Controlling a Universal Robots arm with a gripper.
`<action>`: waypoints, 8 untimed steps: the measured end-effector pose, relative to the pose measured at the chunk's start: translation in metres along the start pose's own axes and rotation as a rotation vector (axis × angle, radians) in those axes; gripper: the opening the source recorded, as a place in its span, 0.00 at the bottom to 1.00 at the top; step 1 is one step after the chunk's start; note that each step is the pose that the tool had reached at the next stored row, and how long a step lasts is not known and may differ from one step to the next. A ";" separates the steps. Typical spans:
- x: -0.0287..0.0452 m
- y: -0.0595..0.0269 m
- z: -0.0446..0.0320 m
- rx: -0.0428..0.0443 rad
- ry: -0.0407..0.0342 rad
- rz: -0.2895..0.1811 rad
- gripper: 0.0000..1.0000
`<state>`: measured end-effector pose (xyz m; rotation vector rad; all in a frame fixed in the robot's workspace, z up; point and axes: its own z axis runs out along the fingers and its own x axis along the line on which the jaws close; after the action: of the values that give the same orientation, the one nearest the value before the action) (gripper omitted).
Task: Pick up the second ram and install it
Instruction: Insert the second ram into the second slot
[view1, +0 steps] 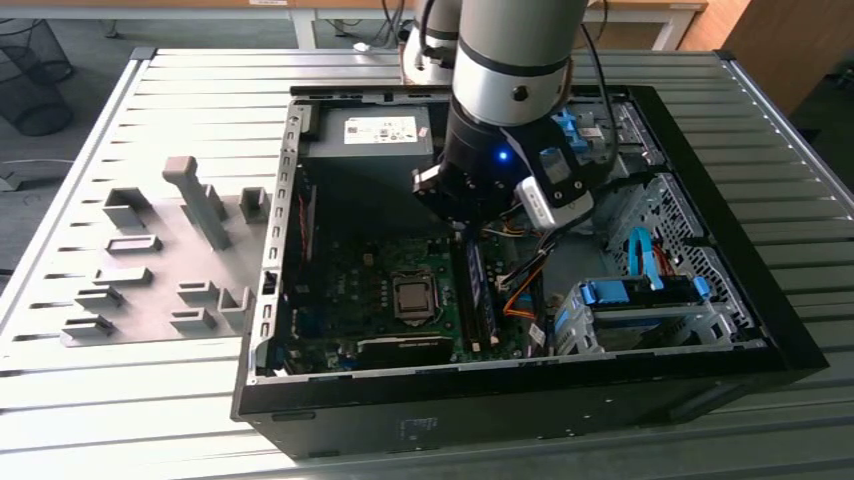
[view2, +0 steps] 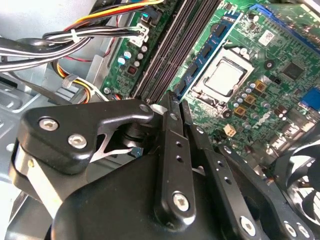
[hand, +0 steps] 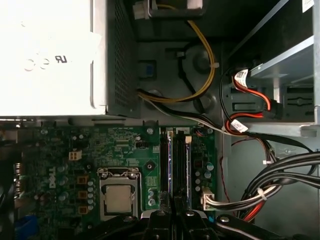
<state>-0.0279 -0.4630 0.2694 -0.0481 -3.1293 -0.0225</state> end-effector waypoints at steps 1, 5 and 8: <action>0.0000 -0.0001 0.0016 0.0001 0.0000 0.000 0.14; -0.0002 -0.0001 0.0076 -0.0001 0.0000 0.000 0.14; -0.0002 -0.0002 0.0111 -0.0001 0.0000 0.000 0.14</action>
<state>-0.0278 -0.4630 0.2582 -0.0479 -3.1293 -0.0227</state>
